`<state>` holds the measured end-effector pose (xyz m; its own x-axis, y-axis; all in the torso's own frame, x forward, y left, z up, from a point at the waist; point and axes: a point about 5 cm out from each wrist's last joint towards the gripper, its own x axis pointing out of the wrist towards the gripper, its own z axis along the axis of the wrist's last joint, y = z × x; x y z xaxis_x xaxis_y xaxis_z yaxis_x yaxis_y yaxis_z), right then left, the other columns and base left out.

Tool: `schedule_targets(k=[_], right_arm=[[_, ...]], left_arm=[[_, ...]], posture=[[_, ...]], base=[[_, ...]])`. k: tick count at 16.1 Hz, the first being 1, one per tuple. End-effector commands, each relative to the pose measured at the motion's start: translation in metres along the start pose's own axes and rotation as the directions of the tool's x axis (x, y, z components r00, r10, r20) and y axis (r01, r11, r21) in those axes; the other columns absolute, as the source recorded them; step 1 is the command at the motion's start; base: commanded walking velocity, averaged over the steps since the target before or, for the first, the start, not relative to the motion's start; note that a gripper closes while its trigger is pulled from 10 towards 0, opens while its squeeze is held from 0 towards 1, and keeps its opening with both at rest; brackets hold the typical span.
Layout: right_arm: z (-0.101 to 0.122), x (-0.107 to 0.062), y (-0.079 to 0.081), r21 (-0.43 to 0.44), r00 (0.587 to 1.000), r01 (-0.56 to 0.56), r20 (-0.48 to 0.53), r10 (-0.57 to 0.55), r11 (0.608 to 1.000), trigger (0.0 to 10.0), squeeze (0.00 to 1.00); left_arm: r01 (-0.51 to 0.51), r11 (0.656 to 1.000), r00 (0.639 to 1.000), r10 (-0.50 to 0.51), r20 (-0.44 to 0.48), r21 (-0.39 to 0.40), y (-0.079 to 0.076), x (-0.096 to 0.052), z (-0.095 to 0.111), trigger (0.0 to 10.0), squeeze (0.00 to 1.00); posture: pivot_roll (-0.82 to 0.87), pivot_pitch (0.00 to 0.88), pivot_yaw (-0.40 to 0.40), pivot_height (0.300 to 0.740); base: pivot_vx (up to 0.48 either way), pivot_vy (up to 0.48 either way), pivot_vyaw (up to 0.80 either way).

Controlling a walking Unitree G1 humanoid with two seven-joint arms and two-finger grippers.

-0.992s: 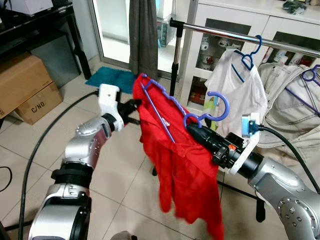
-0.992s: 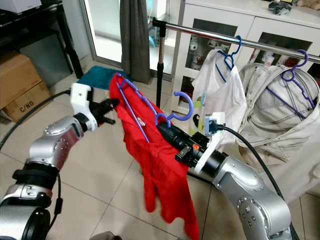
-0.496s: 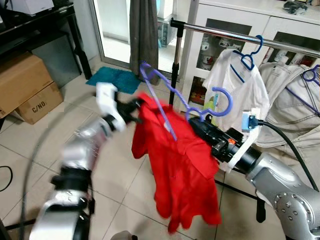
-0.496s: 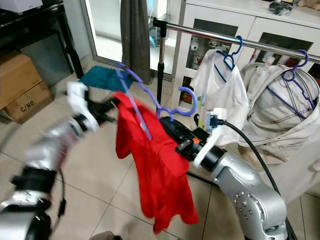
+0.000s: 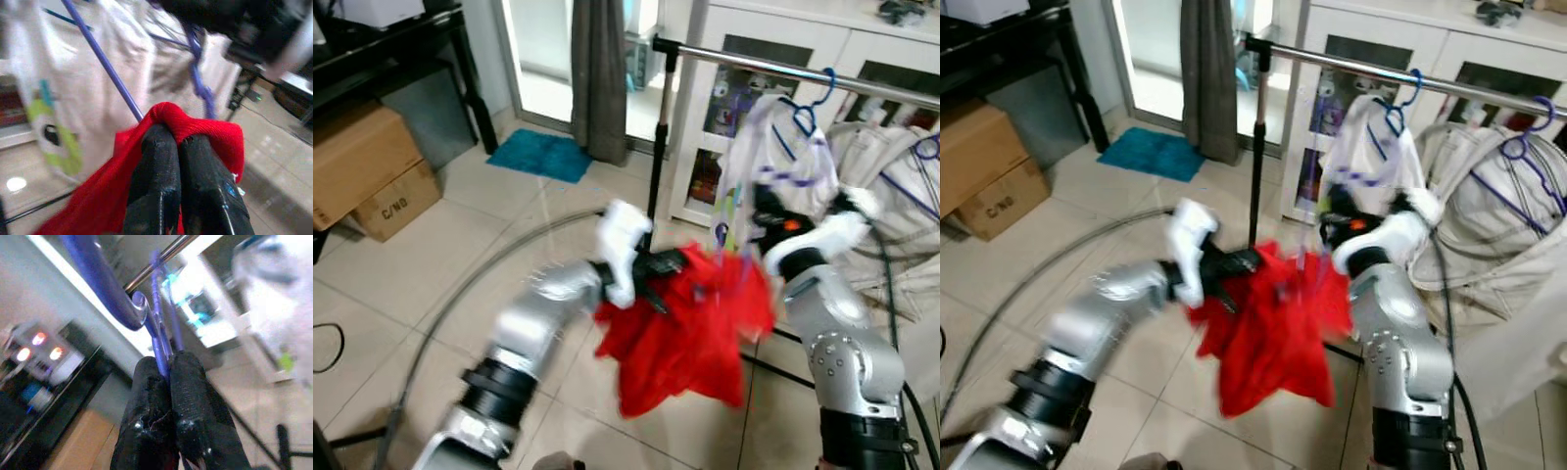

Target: Hang hanger

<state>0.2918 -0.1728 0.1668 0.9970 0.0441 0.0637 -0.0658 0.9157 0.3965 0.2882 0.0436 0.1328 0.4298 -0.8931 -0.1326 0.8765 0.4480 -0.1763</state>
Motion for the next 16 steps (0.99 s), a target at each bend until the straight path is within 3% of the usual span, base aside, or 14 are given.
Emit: schedule_targets(k=[1, 4, 6, 7, 8, 10, 11, 13, 14, 15, 16], right_arm=[[0.002, 0.000, -0.008, -0.019, 0.998, 0.053, 0.021, -0.053, 0.998, 0.0, 0.00], [-0.009, -0.009, -0.027, -0.116, 0.988, 0.150, -0.015, -0.153, 0.982, 0.0, 0.00], [-0.024, -0.020, -0.036, -0.233, 0.976, 0.162, -0.107, -0.191, 0.959, 10.0, 0.00], [-0.026, -0.023, -0.037, -0.256, 0.976, 0.152, -0.113, -0.185, 0.955, 10.0, 0.00], [-0.037, -0.033, -0.042, -0.326, 0.960, 0.148, -0.180, -0.216, 0.934, 10.0, 0.00], [-0.051, -0.059, -0.052, -0.419, 0.928, 0.165, -0.241, -0.285, 0.893, 10.0, 0.00], [-0.053, -0.062, -0.050, -0.386, 0.930, 0.154, -0.254, -0.265, 0.910, 10.0, 0.00], [-0.050, -0.071, -0.046, -0.366, 0.937, 0.199, -0.200, -0.286, 0.909, 10.0, 0.00], [-0.047, -0.071, -0.042, -0.341, 0.937, 0.240, -0.163, -0.308, 0.909, 10.0, 0.00], [-0.044, -0.070, -0.035, -0.268, 0.938, 0.266, -0.152, -0.313, 0.926, 10.0, 0.00], [-0.041, -0.067, -0.023, -0.155, 0.956, 0.223, -0.156, -0.247, 0.962, 10.0, 0.00]], left_arm=[[-0.035, 0.999, 0.999, 0.035, 0.017, 0.013, 0.001, -0.002, 0.005, 0.0, 0.00], [-0.108, 0.994, 0.993, 0.108, 0.047, -0.016, 0.011, -0.016, 0.010, 0.0, 0.00], [-0.257, 0.966, 0.965, 0.258, 0.040, -0.025, 0.026, -0.037, 0.005, 0.3, 0.00], [-0.297, 0.955, 0.954, 0.298, 0.034, -0.020, 0.029, -0.041, 0.003, 0.3, 0.00], [-0.441, 0.897, 0.897, 0.441, 0.009, 0.007, 0.042, -0.055, -0.006, 10.0, 0.00], [-0.569, 0.822, 0.822, 0.568, 0.024, 0.017, 0.047, -0.069, -0.014, 10.0, 0.00], [-0.578, 0.816, 0.816, 0.577, 0.038, 0.017, 0.046, -0.069, -0.015, 10.0, 0.00], [-0.669, 0.743, 0.739, 0.661, 0.129, 0.031, 0.046, -0.072, -0.014, 10.0, 0.00], [-0.692, 0.722, 0.717, 0.686, 0.128, 0.008, 0.048, -0.075, -0.017, 10.0, 0.00], [-0.725, 0.688, 0.684, 0.718, 0.127, 0.017, 0.051, -0.077, -0.020, 10.0, 0.00], [-0.736, 0.677, 0.671, 0.729, 0.136, 0.005, 0.051, -0.077, -0.020, 10.0, 0.00]], posture=[[-0.09, 0.000, 0.024, 0.740], [-0.08, 0.000, 0.030, 0.740], [-0.09, 0.000, 0.039, 0.740], [-0.09, 0.000, 0.039, 0.740], [-0.09, 0.000, 0.037, 0.740], [-0.08, 0.000, 0.030, 0.740], [-0.09, 0.000, 0.032, 0.740], [-0.09, 0.000, 0.039, 0.740], [-0.10, 0.000, 0.045, 0.740], [-0.11, 0.000, 0.048, 0.740], [-0.12, 0.000, 0.049, 0.740]], base=[[0.000, 0.000, 0.00], [0.000, 0.000, 0.00], [0.000, 0.000, 0.00], [0.000, 0.000, 0.00], [0.000, 0.000, 0.00], [0.000, 0.000, -0.80], [0.000, 0.000, -0.80], [0.000, 0.000, -0.80], [0.000, 0.000, -0.80], [0.000, 0.000, -0.80], [0.000, 0.000, -0.80]])
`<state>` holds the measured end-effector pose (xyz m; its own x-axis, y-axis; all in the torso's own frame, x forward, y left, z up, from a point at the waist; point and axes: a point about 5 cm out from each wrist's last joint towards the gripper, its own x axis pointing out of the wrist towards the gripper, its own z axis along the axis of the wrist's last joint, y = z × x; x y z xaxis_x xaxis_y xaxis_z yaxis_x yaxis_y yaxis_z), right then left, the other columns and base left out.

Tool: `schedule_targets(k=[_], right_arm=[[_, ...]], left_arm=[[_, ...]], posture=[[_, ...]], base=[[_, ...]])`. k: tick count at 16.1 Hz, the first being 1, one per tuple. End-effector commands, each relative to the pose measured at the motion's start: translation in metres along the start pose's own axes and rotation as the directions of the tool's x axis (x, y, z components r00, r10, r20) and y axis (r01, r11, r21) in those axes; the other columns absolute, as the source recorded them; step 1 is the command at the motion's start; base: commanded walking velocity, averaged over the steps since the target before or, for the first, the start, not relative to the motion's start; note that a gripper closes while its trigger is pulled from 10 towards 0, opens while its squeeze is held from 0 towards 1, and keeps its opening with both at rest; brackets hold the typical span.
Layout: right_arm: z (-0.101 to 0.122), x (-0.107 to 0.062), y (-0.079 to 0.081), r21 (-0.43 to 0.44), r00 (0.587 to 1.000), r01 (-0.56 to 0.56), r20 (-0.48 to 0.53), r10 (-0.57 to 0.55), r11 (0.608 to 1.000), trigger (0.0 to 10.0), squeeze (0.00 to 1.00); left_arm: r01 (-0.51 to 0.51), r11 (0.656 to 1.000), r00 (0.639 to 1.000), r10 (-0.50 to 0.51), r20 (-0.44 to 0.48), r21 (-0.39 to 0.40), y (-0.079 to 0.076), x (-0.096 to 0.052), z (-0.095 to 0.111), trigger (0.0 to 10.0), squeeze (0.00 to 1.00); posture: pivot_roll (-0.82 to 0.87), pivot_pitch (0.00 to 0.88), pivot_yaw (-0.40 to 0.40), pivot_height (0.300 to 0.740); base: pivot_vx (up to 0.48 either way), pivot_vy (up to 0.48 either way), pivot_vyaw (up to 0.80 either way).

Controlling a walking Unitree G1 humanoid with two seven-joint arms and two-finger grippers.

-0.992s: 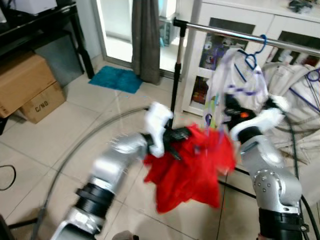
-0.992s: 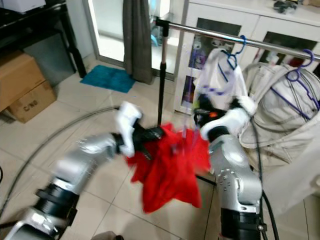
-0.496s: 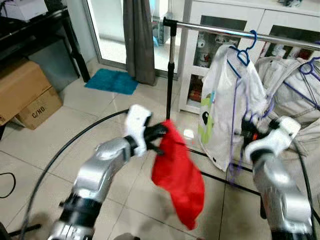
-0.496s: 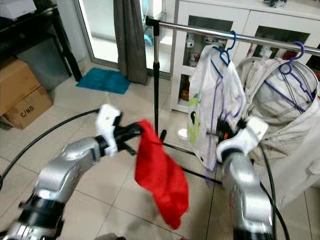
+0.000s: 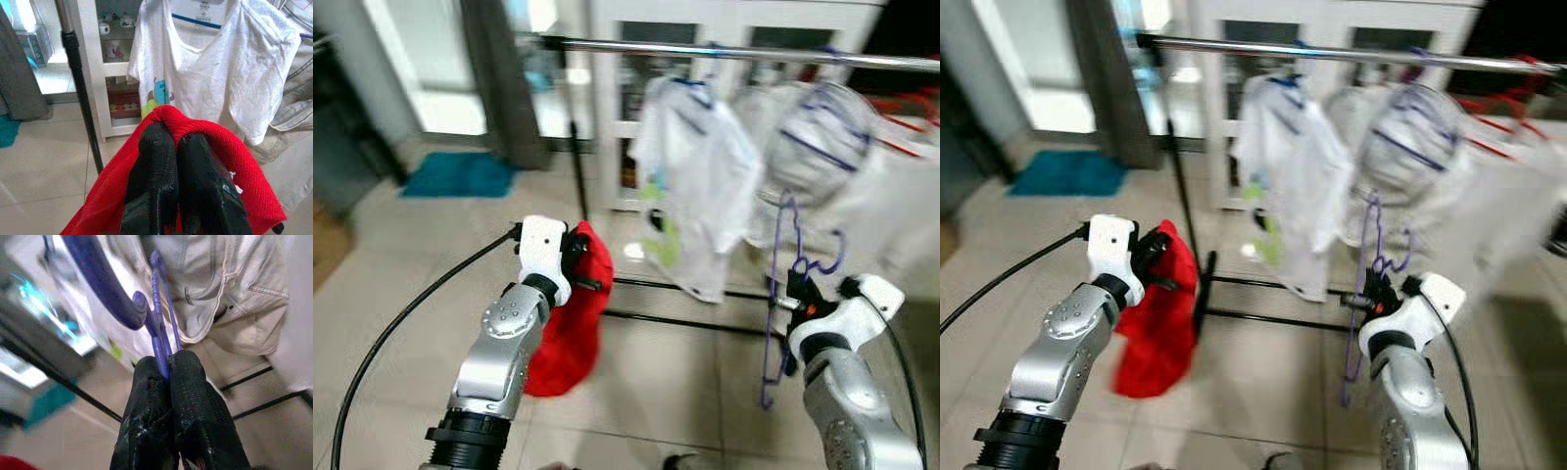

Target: Hang hanger

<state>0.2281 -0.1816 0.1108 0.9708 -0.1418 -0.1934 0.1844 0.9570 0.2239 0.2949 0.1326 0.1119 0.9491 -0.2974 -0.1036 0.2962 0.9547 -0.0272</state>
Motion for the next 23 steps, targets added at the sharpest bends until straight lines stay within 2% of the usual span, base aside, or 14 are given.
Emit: schedule_targets(k=[1, 2, 3, 6, 9, 11, 13, 14, 17, 20, 21, 22, 23], right_arm=[[0.007, -0.001, 0.006, 0.020, 0.999, -0.021, 0.026, 0.020, 1.000, 10.0, 0.00], [0.011, 0.003, 0.010, 0.002, 0.997, -0.036, 0.071, 0.036, 0.999, 10.0, 0.00], [0.011, 0.005, 0.014, 0.034, 0.996, -0.069, 0.062, 0.067, 0.997, 10.0, 0.00], [0.005, 0.007, 0.025, -0.012, 0.987, -0.161, -0.002, 0.161, 0.987, 10.0, 0.00], [0.008, 0.012, 0.028, 0.062, 0.985, -0.170, 0.020, 0.169, 0.984, 10.0, 0.00], [0.009, 0.018, 0.029, 0.052, 0.982, -0.187, 0.018, 0.186, 0.981, 10.0, 0.00], [0.011, 0.023, 0.026, 0.072, 0.989, -0.150, 0.028, 0.148, 0.986, 10.0, 0.00], [0.013, 0.024, 0.022, 0.077, 0.990, -0.141, 0.033, 0.138, 0.987, 10.0, 0.00], [0.020, 0.029, 0.022, 0.057, 0.991, -0.124, 0.053, 0.121, 0.991, 10.0, 0.00], [0.028, 0.027, 0.015, 0.069, 0.993, -0.087, 0.091, 0.081, 0.994, 10.0, 0.00], [0.030, 0.028, 0.014, 0.118, 0.992, -0.086, 0.105, 0.074, 0.989, 10.0, 0.00], [0.031, 0.029, 0.013, 0.110, 0.991, -0.085, 0.110, 0.073, 0.990, 10.0, 0.00], [0.033, 0.031, 0.014, 0.047, 0.989, -0.082, 0.128, 0.075, 0.996, 10.0, 0.00]], left_arm=[[-0.024, 1.000, 0.999, 0.024, 0.024, 0.007, 0.004, 0.000, 0.003, 10.0, 0.00], [-0.049, 0.999, 0.998, 0.048, 0.046, 0.023, 0.003, 0.000, 0.006, 10.0, 0.00], [-0.054, 0.998, 0.997, 0.053, 0.055, 0.027, 0.002, 0.000, 0.007, 10.0, 0.00], [-0.101, 0.995, 0.993, 0.099, 0.070, 0.019, 0.008, -0.003, 0.008, 10.0, 0.00], [-0.125, 0.992, 0.989, 0.123, 0.081, 0.018, 0.011, -0.001, 0.012, 10.0, 0.00], [-0.144, 0.990, 0.986, 0.143, 0.089, 0.004, 0.013, 0.003, 0.014, 10.0, 0.00], [-0.137, 0.991, 0.987, 0.137, 0.084, -0.007, 0.014, 0.010, 0.017, 10.0, 0.00], [-0.129, 0.992, 0.988, 0.130, 0.081, -0.011, 0.009, 0.013, 0.018, 10.0, 0.00], [-0.087, 0.996, 0.993, 0.089, 0.077, -0.031, 0.003, 0.022, 0.023, 10.0, 0.00], [-0.072, 0.996, 0.994, 0.076, 0.073, -0.045, 0.002, 0.027, 0.021, 10.0, 0.00], [-0.066, 0.995, 0.995, 0.071, 0.065, -0.073, 0.004, 0.027, 0.023, 10.0, 0.00], [-0.061, 0.996, 0.995, 0.066, 0.074, -0.059, 0.004, 0.027, 0.024, 10.0, 0.00], [-0.045, 0.999, 0.994, 0.046, 0.097, -0.016, 0.006, 0.028, 0.026, 10.0, 0.00]], posture=[[-0.11, 0.000, 0.048, 0.740], [-0.10, 0.000, 0.031, 0.740], [-0.09, 0.000, 0.021, 0.740], [-0.08, 0.000, 0.001, 0.740], [-0.06, 0.000, -0.001, 0.740], [-0.06, 0.000, 0.004, 0.740], [-0.07, 0.000, 0.011, 0.740], [-0.07, 0.000, 0.015, 0.740], [-0.11, 0.000, 0.043, 0.740], [-0.12, 0.000, 0.043, 0.740], [-0.11, 0.000, 0.030, 0.740], [-0.11, 0.000, 0.023, 0.740], [-0.11, 0.000, 0.013, 0.740]], base=[[0.000, 0.000, -0.80], [0.000, 0.000, -0.80], [0.000, 0.000, -0.80], [0.000, 0.000, -0.80], [0.000, 0.000, -0.80], [0.000, 0.000, -0.80], [0.000, 0.000, -0.80], [0.000, 0.000, -0.80], [0.000, 0.000, -0.80], [0.000, 0.000, -0.80], [0.000, 0.000, -0.80], [0.000, 0.000, -0.80], [0.000, 0.000, -0.80]])
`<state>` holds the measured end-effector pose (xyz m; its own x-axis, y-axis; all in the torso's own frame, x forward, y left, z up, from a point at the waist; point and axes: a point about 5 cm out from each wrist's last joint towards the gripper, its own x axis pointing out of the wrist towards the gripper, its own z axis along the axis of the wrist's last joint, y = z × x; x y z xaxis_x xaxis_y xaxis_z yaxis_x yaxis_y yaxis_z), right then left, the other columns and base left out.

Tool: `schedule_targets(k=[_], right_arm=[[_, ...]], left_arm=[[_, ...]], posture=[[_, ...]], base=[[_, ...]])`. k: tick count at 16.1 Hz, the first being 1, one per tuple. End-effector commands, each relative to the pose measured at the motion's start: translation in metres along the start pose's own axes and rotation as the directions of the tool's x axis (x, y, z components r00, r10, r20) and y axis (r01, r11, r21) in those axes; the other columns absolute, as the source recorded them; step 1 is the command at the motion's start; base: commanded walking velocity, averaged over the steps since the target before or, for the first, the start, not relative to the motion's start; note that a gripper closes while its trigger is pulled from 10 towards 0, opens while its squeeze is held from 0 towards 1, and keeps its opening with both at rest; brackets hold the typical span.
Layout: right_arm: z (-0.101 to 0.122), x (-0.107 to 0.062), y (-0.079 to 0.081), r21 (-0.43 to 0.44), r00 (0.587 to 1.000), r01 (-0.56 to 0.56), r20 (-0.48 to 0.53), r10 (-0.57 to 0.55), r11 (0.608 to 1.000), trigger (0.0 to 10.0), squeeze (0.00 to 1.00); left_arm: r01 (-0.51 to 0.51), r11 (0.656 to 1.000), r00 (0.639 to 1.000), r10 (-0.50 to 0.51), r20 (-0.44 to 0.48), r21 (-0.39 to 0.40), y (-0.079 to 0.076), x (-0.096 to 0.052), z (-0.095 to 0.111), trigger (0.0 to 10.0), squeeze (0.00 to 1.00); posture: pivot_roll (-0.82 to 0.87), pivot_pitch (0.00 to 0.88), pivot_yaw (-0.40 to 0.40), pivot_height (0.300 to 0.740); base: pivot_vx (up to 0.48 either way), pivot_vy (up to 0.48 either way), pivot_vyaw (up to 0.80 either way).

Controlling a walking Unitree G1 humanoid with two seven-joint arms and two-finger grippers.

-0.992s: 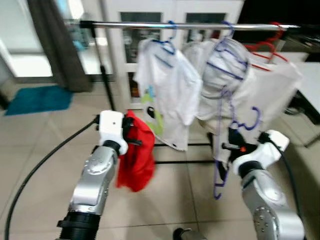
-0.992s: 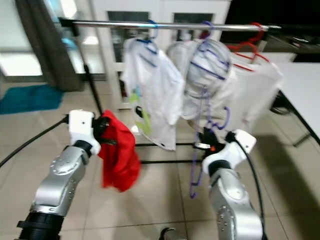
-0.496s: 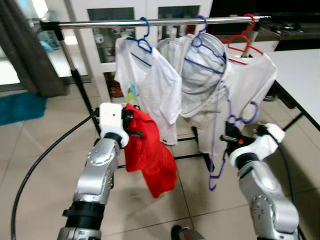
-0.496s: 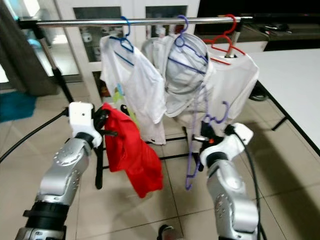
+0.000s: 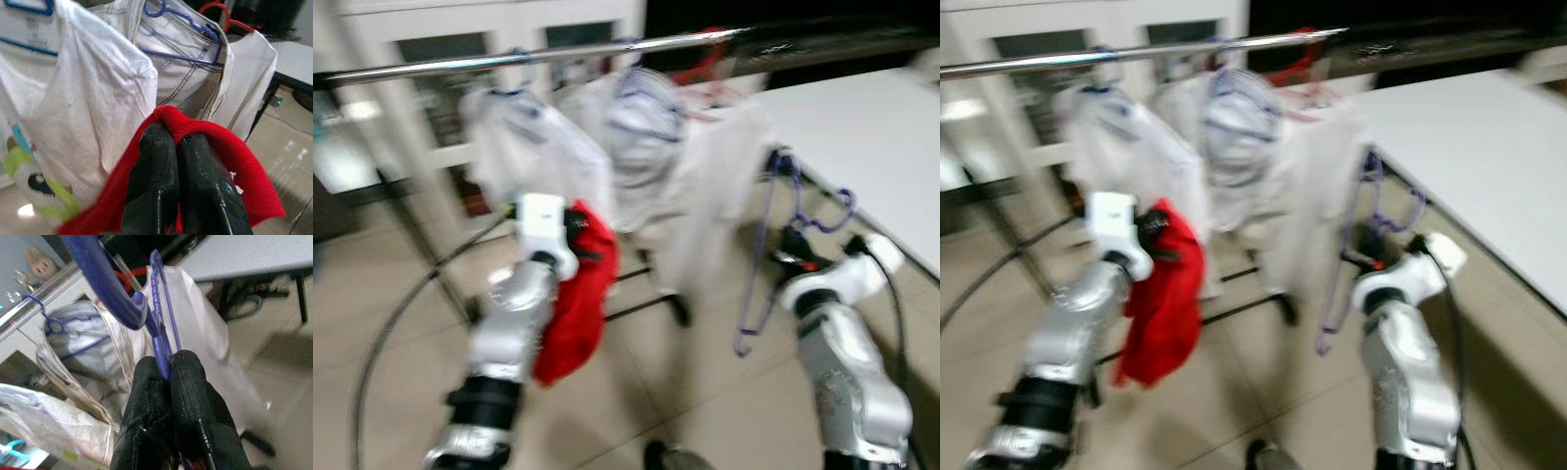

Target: Hang hanger

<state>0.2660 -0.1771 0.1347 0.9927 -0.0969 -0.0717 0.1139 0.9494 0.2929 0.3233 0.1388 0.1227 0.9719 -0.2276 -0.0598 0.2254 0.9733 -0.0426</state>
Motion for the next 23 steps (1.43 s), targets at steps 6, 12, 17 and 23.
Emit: schedule_targets(k=[6, 12, 17, 23], right_arm=[[-0.016, -0.002, -0.015, -0.030, 0.994, 0.080, -0.076, -0.082, 0.996, 10.0, 0.00], [-0.023, -0.005, -0.015, -0.131, 0.988, 0.041, -0.145, -0.060, 0.990, 10.0, 0.00], [-0.022, -0.002, -0.008, -0.199, 0.990, 0.013, -0.133, -0.040, 0.980, 10.0, 0.00], [-0.035, 0.006, -0.009, -0.210, 0.975, 0.037, -0.207, -0.082, 0.977, 10.0, 0.00]], left_arm=[[0.235, 0.972, 0.971, -0.234, -0.039, 0.014, -0.020, 0.004, 0.007, 10.0, 0.00], [0.137, 0.991, 0.988, -0.137, -0.070, -0.002, -0.007, 0.007, 0.001, 10.0, 0.00], [0.113, 0.994, 0.991, -0.112, -0.071, 0.010, 0.002, -0.002, -0.001, 10.0, 0.00], [0.092, 0.995, 0.994, -0.090, -0.064, 0.027, 0.011, 0.002, 0.007, 10.0, 0.00]], posture=[[-0.14, 0.000, 0.037, 0.740], [-0.14, 0.000, 0.064, 0.740], [-0.12, 0.000, 0.032, 0.740], [-0.10, 0.000, 0.009, 0.740]], base=[[0.000, 0.000, -0.80], [0.000, 0.000, -0.80], [0.000, 0.000, -0.09], [0.000, 0.240, -0.21]])
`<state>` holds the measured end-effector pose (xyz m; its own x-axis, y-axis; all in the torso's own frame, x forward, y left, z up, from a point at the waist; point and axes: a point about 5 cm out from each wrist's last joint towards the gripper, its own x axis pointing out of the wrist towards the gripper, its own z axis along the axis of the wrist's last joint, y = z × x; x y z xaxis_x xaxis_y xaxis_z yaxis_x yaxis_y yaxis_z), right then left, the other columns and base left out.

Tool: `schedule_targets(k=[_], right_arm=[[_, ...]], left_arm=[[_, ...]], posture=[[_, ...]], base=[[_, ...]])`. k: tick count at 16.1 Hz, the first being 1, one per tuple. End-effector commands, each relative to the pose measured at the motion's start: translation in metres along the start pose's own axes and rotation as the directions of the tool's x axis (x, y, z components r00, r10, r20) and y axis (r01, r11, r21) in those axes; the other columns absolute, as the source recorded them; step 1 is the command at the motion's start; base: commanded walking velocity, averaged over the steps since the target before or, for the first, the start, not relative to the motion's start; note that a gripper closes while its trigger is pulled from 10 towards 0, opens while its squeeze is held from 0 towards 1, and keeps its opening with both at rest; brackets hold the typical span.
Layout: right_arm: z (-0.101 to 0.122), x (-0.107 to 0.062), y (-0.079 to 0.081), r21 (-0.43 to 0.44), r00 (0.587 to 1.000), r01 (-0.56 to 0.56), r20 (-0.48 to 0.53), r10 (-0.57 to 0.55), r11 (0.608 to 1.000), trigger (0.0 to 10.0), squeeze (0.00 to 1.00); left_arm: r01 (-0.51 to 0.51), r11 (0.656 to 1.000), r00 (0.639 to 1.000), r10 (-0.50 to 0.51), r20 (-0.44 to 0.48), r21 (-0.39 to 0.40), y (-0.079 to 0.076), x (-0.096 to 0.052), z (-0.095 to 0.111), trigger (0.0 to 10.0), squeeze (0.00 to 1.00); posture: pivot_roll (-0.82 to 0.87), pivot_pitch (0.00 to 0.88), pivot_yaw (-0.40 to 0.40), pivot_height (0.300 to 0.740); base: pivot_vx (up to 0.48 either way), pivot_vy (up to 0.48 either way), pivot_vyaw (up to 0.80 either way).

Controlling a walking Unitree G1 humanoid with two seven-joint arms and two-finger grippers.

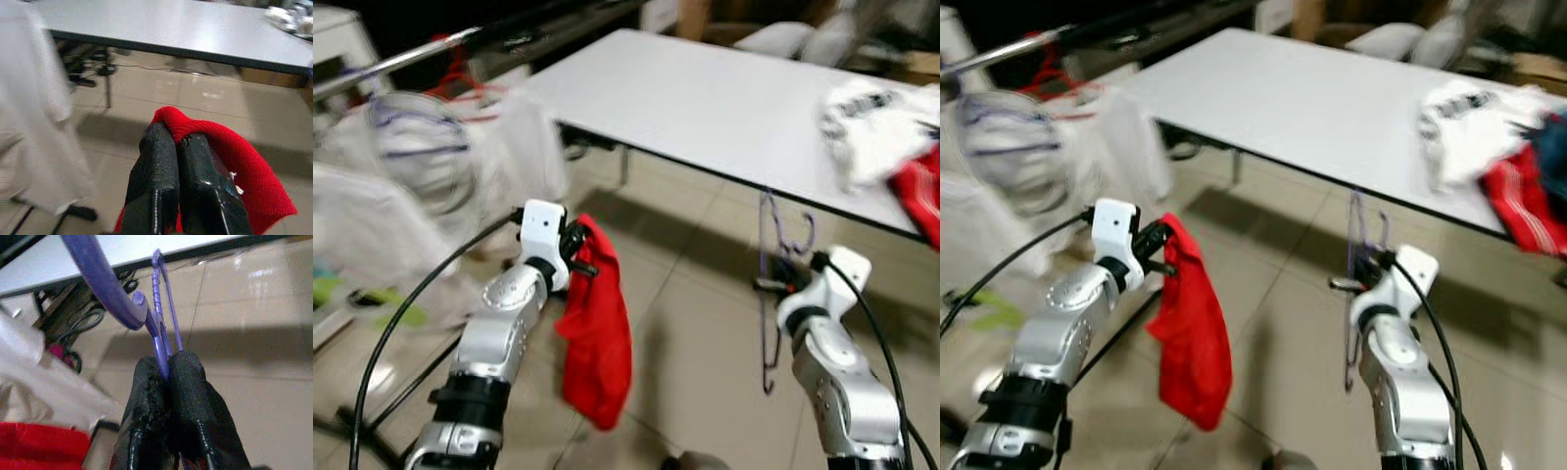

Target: Hang hanger

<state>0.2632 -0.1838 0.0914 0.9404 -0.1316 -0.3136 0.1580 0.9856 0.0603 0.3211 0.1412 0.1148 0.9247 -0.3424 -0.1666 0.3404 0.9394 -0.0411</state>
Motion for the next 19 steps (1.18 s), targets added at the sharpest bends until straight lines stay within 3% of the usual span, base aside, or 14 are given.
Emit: schedule_targets(k=[1, 5, 11, 14, 16, 17, 19], right_arm=[[0.0083, 0.0031, 0.0089, 0.018, 0.999, -0.024, 0.023, 0.023, 1.000, 10.0, 0.00], [0.0064, 0.0019, 0.0077, -0.007, 1.000, -0.007, 0.023, 0.007, 1.000, 10.0, 0.00], [0.0063, 0.0003, 0.0116, 0.037, 1.000, -0.014, 0.020, 0.013, 0.999, 10.0, 0.00], [0.0056, 0.0020, 0.0076, -0.026, 1.000, 0.023, -0.001, -0.023, 0.999, 10.0, 0.00], [0.0090, 0.0034, 0.0097, 0.040, 1.000, 0.005, -0.002, -0.005, 0.999, 10.0, 0.00], [0.0100, 0.0036, 0.0096, 0.033, 1.000, 0.008, 0.003, -0.008, 0.999, 10.0, 0.00], [0.0124, 0.0059, 0.0056, -0.035, 0.999, 0.043, 0.030, -0.042, 0.998, 10.0, 0.00]], left_arm=[[-0.029, 0.999, 0.998, 0.028, 0.050, 0.017, 0.0090, 0.0016, 0.0153, 10.0, 0.00], [-0.021, 0.999, 0.999, 0.020, 0.039, 0.025, 0.0069, 0.0037, 0.0139, 10.0, 0.00], [-0.015, 0.999, 0.999, 0.014, 0.035, 0.035, 0.0067, 0.0050, 0.0140, 10.0, 0.00], [-0.014, 0.998, 0.999, 0.012, 0.040, 0.066, 0.0049, 0.0065, 0.0151, 10.0, 0.00], [-0.016, 1.000, 0.997, 0.014, 0.075, 0.020, 0.0033, 0.0056, 0.0172, 10.0, 0.00], [-0.013, 1.000, 0.997, 0.011, 0.082, 0.016, 0.0031, 0.0056, 0.0180, 10.0, 0.00], [-0.014, 1.000, 0.995, 0.013, 0.101, 0.011, 0.0031, 0.0053, 0.0207, 10.0, 0.00]], posture=[[-0.10, 0.000, 0.009, 0.740], [-0.10, 0.000, 0.016, 0.740], [-0.11, 0.000, 0.025, 0.740], [-0.11, 0.000, 0.022, 0.740], [-0.11, 0.000, 0.012, 0.740], [-0.11, 0.000, 0.009, 0.740], [-0.10, 0.000, -0.002, 0.740]], base=[[0.000, 0.480, 0.00], [0.000, 0.480, 0.00], [0.000, 0.480, -0.80], [0.000, 0.000, -0.79], [0.000, -0.236, -0.21], [0.000, 0.000, 0.00], [0.000, 0.000, 0.00]])
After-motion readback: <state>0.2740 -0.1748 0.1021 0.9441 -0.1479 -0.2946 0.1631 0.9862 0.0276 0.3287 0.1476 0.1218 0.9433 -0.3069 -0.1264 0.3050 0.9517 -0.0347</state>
